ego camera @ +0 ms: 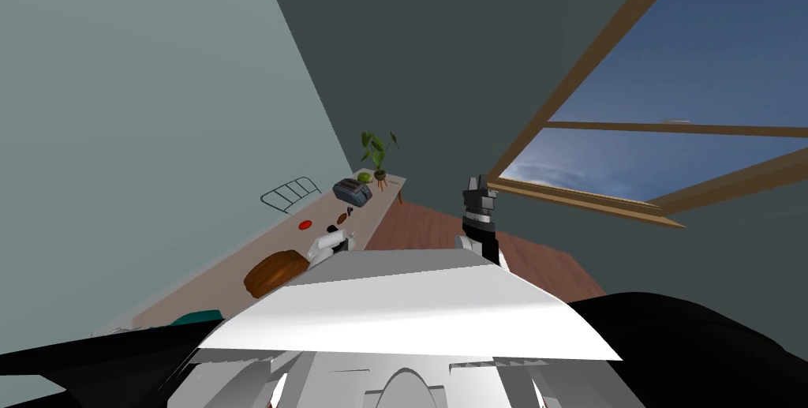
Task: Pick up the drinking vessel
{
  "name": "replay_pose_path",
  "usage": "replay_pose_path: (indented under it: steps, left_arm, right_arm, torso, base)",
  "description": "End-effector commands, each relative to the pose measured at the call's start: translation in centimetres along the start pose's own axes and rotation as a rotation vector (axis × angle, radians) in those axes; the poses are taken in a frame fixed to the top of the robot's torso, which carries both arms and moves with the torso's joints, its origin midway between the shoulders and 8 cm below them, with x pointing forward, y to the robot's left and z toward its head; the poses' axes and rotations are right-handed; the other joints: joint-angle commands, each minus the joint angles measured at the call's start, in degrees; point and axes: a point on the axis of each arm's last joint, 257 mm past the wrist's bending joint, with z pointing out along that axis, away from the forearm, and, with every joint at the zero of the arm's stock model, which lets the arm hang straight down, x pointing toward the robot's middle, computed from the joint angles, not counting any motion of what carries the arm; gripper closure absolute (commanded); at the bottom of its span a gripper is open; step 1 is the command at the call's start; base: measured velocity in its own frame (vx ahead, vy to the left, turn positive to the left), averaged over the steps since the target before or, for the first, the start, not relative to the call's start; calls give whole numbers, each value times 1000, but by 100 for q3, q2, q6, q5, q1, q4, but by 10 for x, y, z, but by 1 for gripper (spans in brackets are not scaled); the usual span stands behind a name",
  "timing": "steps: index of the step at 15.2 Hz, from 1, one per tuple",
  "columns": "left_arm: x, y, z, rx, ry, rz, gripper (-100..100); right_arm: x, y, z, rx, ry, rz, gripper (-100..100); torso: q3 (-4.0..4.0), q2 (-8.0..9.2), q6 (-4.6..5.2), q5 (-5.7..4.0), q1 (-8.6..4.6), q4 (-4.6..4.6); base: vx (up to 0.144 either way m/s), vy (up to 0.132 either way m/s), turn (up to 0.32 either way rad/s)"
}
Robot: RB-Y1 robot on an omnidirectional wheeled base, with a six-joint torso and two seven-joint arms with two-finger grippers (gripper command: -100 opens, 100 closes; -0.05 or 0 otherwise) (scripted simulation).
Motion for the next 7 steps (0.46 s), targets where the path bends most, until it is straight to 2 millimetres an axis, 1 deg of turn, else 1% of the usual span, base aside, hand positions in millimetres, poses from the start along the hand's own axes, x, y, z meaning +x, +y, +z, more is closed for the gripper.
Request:
replay_pose_path:
  steps: [1, 2, 3, 5, 6, 7]
  left_arm:
    - [0, 0, 0, 0, 0, 0, 100]
    - [0, 0, 0, 0, 0, 0, 100]
    - [-2, -7, -9, 2, 0, -3, 100]
    - [-4, -10, -15, 0, 1, -5, 100]
    - [-5, -11, -17, -1, 1, -6, 100]
    - [-3, -10, -14, 1, 0, -5, 100]
  right_arm:
    - [0, 0, 0, 0, 0, 0, 0]
    - [0, 0, 0, 0, 0, 0, 0]
    - [0, 0, 0, 0, 0, 0, 0]
    - [0, 0, 0, 0, 0, 0, 0]
    - [0, 0, 0, 0, 0, 0, 0]
    - [0, 0, 0, 0, 0, 0, 0]
  torso:
    - [0, 0, 0, 0, 0, 0]
    - [-1, 0, 0, 0, 1, -1]
    - [0, -1, 0, 0, 2, 0]
    - [7, 9, 2, -3, -6, 5]
    - [9, 13, 1, -4, -7, 6]
    - [10, 14, 0, -4, -8, 7]
  base:
    - [0, 0, 0]
    - [0, 0, 0]
    - [-21, -13, -31]
    - [-34, -20, -36]
    - [-31, -20, -14]
    - [-16, -11, -4]
